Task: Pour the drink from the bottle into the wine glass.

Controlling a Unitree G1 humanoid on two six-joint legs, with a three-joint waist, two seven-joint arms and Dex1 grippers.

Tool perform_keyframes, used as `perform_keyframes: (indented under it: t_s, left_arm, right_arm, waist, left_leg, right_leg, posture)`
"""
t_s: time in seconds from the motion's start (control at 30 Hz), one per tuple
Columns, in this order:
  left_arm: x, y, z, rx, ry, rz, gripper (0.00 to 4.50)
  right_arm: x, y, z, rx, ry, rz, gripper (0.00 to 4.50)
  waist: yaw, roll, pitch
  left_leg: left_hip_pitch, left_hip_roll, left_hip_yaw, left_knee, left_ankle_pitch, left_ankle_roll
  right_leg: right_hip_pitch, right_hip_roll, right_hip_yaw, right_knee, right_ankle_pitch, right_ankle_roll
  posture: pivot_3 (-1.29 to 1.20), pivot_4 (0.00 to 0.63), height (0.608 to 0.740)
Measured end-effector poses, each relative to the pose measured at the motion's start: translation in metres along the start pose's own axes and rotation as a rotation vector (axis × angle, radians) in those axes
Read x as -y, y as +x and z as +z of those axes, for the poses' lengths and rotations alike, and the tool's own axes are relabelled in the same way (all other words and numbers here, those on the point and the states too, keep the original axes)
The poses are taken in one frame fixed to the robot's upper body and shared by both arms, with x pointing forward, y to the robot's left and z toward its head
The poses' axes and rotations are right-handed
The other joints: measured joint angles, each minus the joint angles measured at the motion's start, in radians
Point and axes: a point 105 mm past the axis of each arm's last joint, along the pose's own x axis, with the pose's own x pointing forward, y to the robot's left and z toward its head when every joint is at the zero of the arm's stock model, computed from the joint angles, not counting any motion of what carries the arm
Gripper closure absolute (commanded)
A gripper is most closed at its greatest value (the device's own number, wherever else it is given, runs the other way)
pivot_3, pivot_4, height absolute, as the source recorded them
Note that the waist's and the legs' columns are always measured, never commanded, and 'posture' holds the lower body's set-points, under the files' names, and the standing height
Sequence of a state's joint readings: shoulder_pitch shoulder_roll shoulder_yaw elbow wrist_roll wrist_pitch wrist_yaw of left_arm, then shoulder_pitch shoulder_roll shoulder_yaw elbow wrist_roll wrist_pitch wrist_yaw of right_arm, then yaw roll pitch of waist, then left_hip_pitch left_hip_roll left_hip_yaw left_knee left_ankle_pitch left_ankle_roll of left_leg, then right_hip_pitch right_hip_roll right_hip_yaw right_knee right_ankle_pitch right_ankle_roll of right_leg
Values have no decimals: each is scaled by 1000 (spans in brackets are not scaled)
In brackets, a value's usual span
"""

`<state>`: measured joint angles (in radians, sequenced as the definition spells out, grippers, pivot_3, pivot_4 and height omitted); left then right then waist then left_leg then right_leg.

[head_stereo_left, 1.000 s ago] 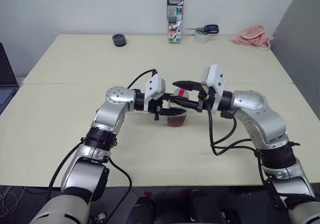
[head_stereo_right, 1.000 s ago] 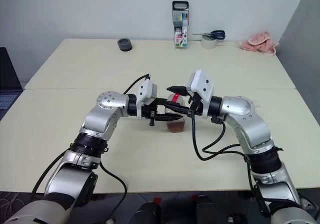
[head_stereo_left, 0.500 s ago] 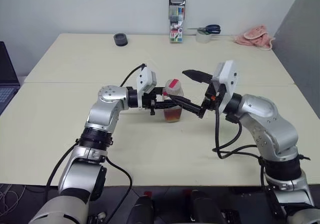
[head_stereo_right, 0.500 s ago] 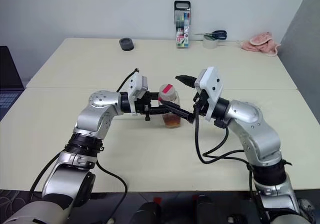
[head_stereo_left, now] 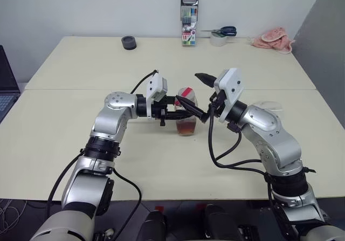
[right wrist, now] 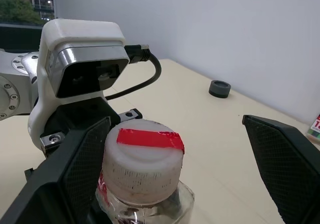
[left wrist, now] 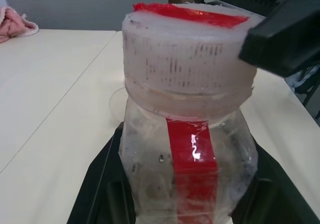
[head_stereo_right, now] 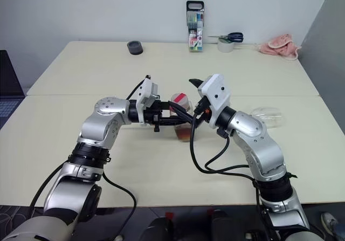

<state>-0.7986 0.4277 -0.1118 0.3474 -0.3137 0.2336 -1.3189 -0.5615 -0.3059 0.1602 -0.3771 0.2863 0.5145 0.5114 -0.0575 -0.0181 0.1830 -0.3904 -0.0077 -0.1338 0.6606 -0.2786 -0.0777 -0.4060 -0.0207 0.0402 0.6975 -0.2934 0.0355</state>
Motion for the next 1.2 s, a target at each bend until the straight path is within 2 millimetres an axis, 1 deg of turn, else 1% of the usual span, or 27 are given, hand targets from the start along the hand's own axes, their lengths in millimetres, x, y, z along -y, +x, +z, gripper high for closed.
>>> perform_keyframes:
  t_s: [0.1,0.23,0.4,0.57,0.7,0.8,0.9,1.0,1.1,1.2]
  left_arm:
    - [0,0,-1,-3,0,-3,2704]
    - [0,0,-4,-9,-12,0,2704]
    - [-1,0,-4,-11,-9,2,2704]
    - [-3,-5,-3,-14,5,8,2704]
    - [-3,-5,-2,-13,8,1,2704]
    - [-4,-5,0,-13,8,-2,2704]
    - [-4,-5,-1,-13,5,-4,2704]
    - [-4,-4,0,-11,5,-7,2704]
    - [-4,-4,0,-10,3,-8,2704]
    - [-4,-4,0,-11,0,-8,2704]
  right_arm:
    - [0,-2,-1,-6,-3,0,0]
    - [1,-9,-3,-21,-13,0,0]
    - [2,-17,-1,-30,-20,2,0]
    - [9,-30,-7,-74,13,-11,0]
    - [-5,-32,3,-56,48,76,0]
    - [-11,-31,10,-34,48,101,0]
    - [-12,-25,11,-32,36,85,0]
    - [-7,-13,9,-27,14,38,0]
    - [-2,-7,6,-31,6,1,0]
    - [-2,-4,5,-34,-10,-2,0]
  waist:
    - [0,0,0]
    - [0,0,0]
    - [0,0,0]
    - [1,0,0]
    - [0,0,0]
    - [0,0,0]
    - [-1,0,0]
    - [-1,0,0]
    - [-1,0,0]
    - [-1,0,0]
  left_leg:
    - [0,0,0,0,-1,1]
    - [0,0,0,0,-1,2]
    - [0,0,0,0,-1,2]
    - [0,0,0,0,-2,3]
    - [0,0,0,0,-2,3]
    - [0,0,0,0,-2,3]
    - [0,0,0,0,-2,3]
    - [0,0,0,0,-1,3]
    - [0,0,0,0,-1,2]
    - [0,0,0,0,-1,2]
  right_leg:
    - [0,0,0,0,0,0]
    - [0,0,0,0,0,0]
    - [0,0,0,0,0,0]
    - [0,0,0,0,0,0]
    - [0,0,0,0,0,0]
    - [0,0,0,0,0,0]
    - [0,0,0,0,0,0]
    - [0,0,0,0,0,0]
    - [0,0,0,0,0,0]
    - [0,0,0,0,0,0]
  posture:
    - [0,150,740]
    - [0,150,740]
    - [0,150,740]
    - [0,150,740]
    - [0,150,740]
    - [0,150,740]
    - [0,150,740]
    - [0,150,740]
    - [0,150,740]
    - [0,150,740]
